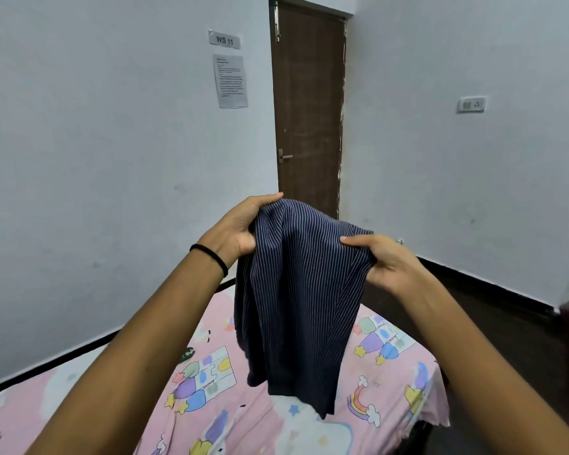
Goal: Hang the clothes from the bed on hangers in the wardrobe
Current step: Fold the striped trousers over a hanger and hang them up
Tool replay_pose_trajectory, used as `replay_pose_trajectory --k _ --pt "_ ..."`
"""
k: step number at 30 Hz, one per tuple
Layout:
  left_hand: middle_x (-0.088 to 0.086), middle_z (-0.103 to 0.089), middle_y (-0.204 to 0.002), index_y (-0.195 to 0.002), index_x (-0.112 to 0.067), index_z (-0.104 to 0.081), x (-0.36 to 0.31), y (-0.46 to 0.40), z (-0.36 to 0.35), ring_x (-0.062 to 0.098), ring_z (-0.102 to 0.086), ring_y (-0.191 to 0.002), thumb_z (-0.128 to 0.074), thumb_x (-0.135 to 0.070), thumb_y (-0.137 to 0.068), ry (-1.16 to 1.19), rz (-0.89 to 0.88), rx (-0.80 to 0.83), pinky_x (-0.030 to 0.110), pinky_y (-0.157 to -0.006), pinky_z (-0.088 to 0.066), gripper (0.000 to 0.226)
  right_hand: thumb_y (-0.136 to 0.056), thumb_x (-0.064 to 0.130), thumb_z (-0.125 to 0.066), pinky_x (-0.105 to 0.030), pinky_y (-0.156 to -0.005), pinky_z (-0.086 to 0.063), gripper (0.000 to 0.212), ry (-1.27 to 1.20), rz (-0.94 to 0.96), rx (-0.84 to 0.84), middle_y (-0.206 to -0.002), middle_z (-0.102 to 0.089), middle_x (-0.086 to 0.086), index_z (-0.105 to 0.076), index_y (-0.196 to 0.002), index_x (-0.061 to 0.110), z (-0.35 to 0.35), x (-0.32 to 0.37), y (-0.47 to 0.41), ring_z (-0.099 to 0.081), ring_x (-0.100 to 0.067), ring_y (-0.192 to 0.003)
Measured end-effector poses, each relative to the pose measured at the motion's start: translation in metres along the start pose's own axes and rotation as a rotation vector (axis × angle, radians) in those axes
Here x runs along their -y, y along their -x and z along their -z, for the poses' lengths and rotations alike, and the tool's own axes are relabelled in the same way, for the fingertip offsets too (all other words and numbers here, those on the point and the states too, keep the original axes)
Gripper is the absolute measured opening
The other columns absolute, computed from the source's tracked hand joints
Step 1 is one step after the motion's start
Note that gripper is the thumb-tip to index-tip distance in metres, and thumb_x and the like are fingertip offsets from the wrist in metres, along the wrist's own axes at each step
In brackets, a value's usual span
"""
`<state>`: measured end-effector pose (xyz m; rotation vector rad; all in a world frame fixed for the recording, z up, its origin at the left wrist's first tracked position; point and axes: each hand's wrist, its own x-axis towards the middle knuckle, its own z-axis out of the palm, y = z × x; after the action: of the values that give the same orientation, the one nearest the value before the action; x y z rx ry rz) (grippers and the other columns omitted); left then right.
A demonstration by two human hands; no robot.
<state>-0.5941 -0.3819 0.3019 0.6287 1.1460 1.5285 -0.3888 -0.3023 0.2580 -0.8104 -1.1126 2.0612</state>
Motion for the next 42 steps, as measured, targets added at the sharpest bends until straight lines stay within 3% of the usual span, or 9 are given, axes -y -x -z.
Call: replay_pose_trajectory --k 7,11,17,23,26,31,36,40,42 --pt "0.007 -0.07 -0.078 -0.093 -0.005 -0.064 -0.017 -0.009 0.011 0.019 -0.066 -0.069 -0.063 -0.019 -0.09 -0.541 0.283 -0.124 0.032 -0.071 -0.055 0.015 -0.083 -0.015 -0.055 -0.032 -0.062 -0.06 0.015 -0.046 0.127 -0.178 -0.083 -0.068 -0.016 -0.062 -0.091 -0.004 0.009 0.014 -0.012 -0.068 -0.024 -0.067" --pt "0.006 -0.072 -0.07 -0.103 -0.006 -0.067 -0.023 -0.01 0.014 0.016 -0.069 -0.056 -0.071 -0.025 -0.085 -0.781 0.338 -0.175 0.026 -0.051 -0.058 0.027 -0.079 -0.015 -0.062 -0.028 -0.052 -0.058 0.012 -0.047 0.196 -0.233 -0.073 -0.066 -0.015 -0.059 -0.082 -0.003 0.009 0.02 -0.009 -0.066 -0.022 -0.058" --pt "0.006 -0.068 -0.055 -0.075 -0.002 -0.062 -0.019 -0.02 0.013 0.014 -0.065 -0.045 -0.068 -0.016 -0.087 -0.867 0.299 -0.276 0.025 -0.044 -0.054 0.019 -0.072 -0.007 -0.073 -0.032 -0.054 -0.057 0.054 -0.036 0.291 -0.34 -0.107 -0.06 -0.022 -0.044 -0.113 0.012 0.016 0.019 -0.012 -0.066 -0.027 -0.078" --pt "0.005 -0.059 -0.058 -0.07 -0.006 -0.057 -0.01 -0.029 0.004 0.017 -0.055 -0.057 -0.07 -0.024 -0.087 -1.026 -0.009 -0.307 0.026 -0.049 -0.043 0.028 -0.083 -0.008 -0.06 -0.029 -0.054 -0.054 0.016 -0.004 0.208 -0.222 -0.071 -0.062 -0.008 -0.057 -0.089 0.007 0.018 0.03 0.0 -0.063 -0.017 -0.058" --pt "0.007 -0.052 -0.065 -0.068 -0.007 -0.057 -0.014 -0.033 0.004 0.02 -0.046 -0.064 -0.074 -0.032 -0.082 -1.383 -0.204 -0.301 0.027 -0.051 -0.031 0.034 -0.085 -0.006 -0.059 -0.03 -0.07 -0.05 0.019 0.12 0.194 -0.208 -0.084 -0.061 -0.006 -0.063 -0.089 0.012 0.024 0.033 0.001 -0.06 -0.016 -0.075" --pt "0.008 -0.058 -0.063 -0.06 -0.007 -0.056 -0.023 -0.039 -0.006 0.026 -0.058 -0.07 -0.074 -0.034 -0.081 -1.704 -0.463 -0.267 0.027 -0.052 -0.036 0.039 -0.086 -0.01 -0.057 -0.021 -0.059 -0.049 0.033 0.286 0.322 -0.18 -0.086 -0.066 -0.006 -0.068 -0.104 0.014 0.023 0.032 0.002 -0.065 -0.014 -0.072" --pt "0.009 -0.067 -0.108 -0.108 -0.01 -0.069 -0.033 -0.04 -0.012 0.024 -0.06 -0.104 -0.067 -0.038 -0.087 -1.716 -0.548 -0.194 0.025 -0.078 -0.041 0.036 -0.088 -0.006 -0.06 -0.031 -0.08 -0.055 0.04 0.803 0.435 -0.154 -0.104 -0.068 -0.009 -0.062 -0.124 0.012 0.028 0.031 -0.003 -0.067 -0.02 -0.089" --pt "-0.003 -0.061 -0.071 -0.078 -0.01 -0.074 -0.033 -0.037 -0.009 0.015 -0.056 -0.075 -0.04 -0.062 -0.092 -1.529 -0.396 -0.143 0.025 -0.066 -0.037 0.064 -0.09 0.01 -0.064 -0.03 -0.083 -0.052 0.02 1.215 0.557 -0.301 -0.098 -0.07 -0.007 -0.069 -0.109 0.012 0.034 0.037 -0.004 -0.064 -0.02 -0.091" --pt "-0.007 -0.052 -0.057 -0.059 -0.015 -0.063 -0.031 -0.035 -0.004 0.011 -0.049 -0.06 -0.048 -0.066 -0.084 -1.497 -0.334 -0.058 0.024 -0.06 -0.035 0.059 -0.089 0.013 -0.064 -0.029 -0.075 -0.049 0.012 1.295 0.602 -0.363 -0.091 -0.07 -0.01 -0.07 -0.098 0.008 0.038 0.039 -0.005 -0.063 -0.022 -0.086"
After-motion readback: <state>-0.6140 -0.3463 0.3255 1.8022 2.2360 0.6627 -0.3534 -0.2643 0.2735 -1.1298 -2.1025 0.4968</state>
